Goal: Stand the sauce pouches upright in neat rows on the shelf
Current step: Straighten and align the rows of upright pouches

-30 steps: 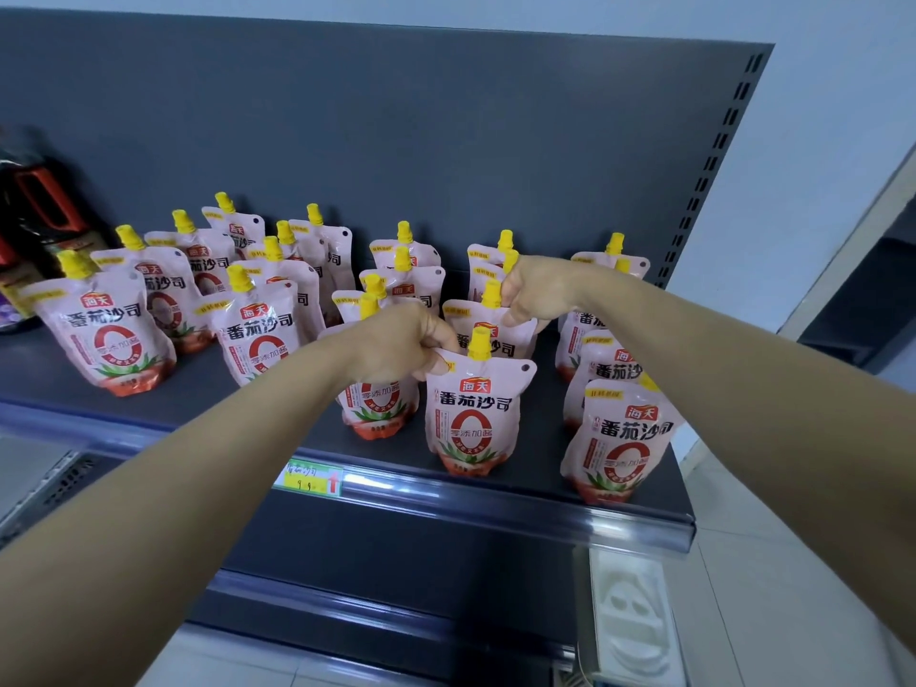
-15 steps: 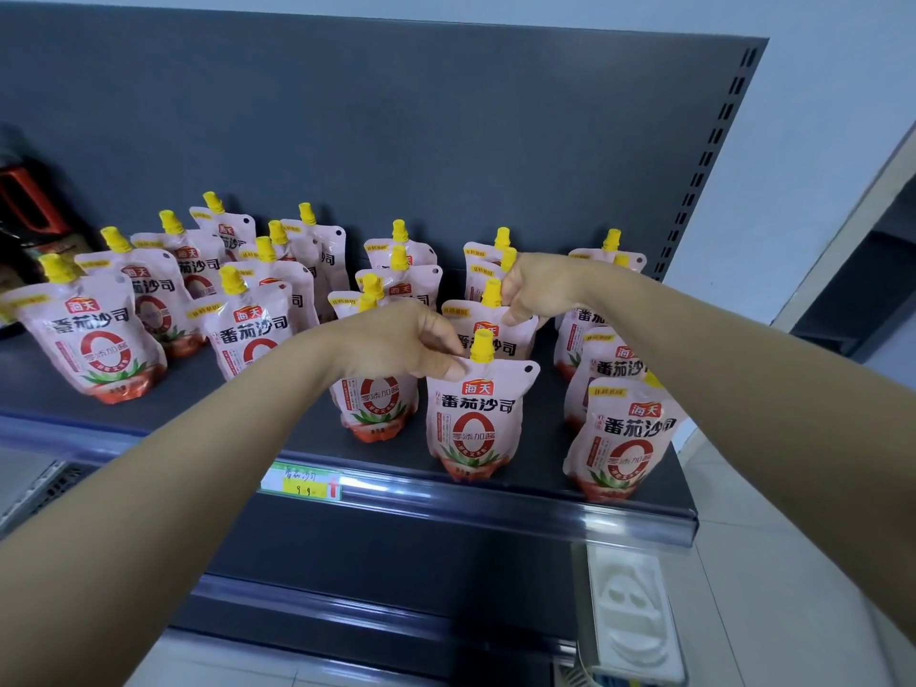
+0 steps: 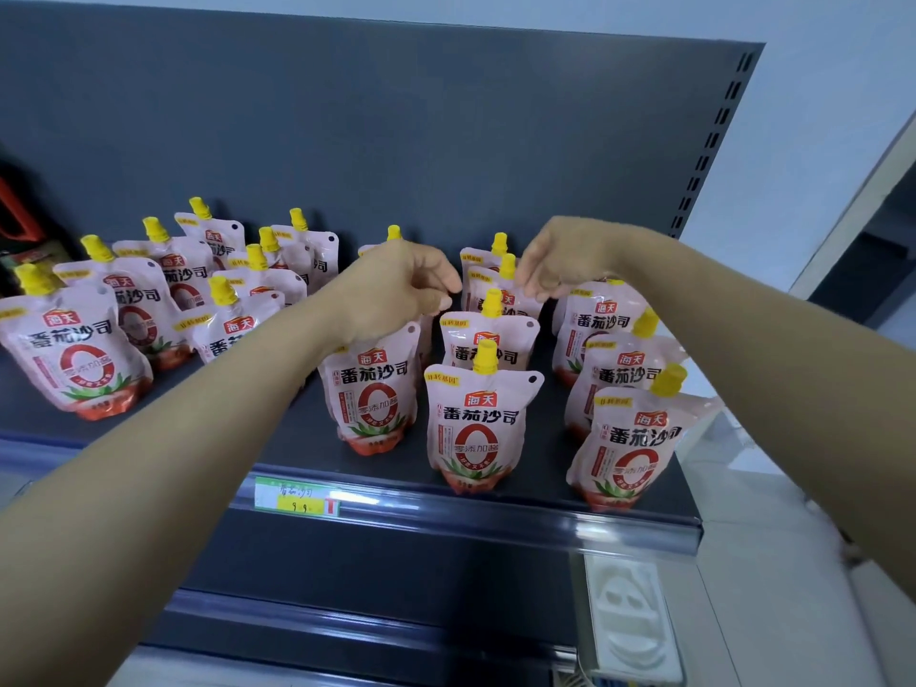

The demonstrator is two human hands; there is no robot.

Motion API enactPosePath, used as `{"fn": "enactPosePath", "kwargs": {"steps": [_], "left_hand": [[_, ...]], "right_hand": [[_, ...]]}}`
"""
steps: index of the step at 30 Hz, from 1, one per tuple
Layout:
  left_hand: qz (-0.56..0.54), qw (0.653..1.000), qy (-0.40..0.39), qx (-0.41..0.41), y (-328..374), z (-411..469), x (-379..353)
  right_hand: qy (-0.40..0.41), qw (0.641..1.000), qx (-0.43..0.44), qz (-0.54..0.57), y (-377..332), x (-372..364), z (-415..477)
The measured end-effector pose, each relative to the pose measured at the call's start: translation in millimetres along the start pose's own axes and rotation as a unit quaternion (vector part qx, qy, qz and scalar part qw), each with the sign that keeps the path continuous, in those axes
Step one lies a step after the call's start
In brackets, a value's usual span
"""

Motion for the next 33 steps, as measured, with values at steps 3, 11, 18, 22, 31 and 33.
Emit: {"fn": "enactPosePath", "kwargs": {"steps": [3,11,18,22,31,33], "left_hand": [[0.071,0.997,-0.038,0.011,4.7,12.5,-1.6],[0.185,0.972,-0.143,0.035,-4.6,45.8,-14.9],[0.209,0.965,-0.150,0.054,-12.6,53.3,-18.0],[0.212,0.963,-0.151,0.067,-15.0,54.7,-17.7],[0.218,0.960,-0.145,0.096,-15.5,60.5,-24.2],[0.225,0.959,-0.140,0.102,-16.1,62.6,-24.8]], "right_hand": [[0.074,0.996,-0.009,-0.059,3.4,10.1,6.8],[0.053,0.988,-0.033,-0.141,6.9,-1.9,44.4],[0.040,0.990,-0.034,-0.128,10.6,-3.4,58.8],[0.018,0.997,-0.002,-0.078,13.6,-1.1,68.0],[0.003,0.993,0.043,-0.108,8.7,-1.7,70.8],[0.012,0.991,0.053,-0.121,9.5,-0.7,74.5]]}}
Point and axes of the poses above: each hand's wrist, its own z-axis towards the middle knuckle, its own x-axis out of the back of the hand, y = z × x, the point moved 4 cm from there along z, towards the middle knuckle, and after that the axes turned 11 degrees about -y, right-handed, at the moved point
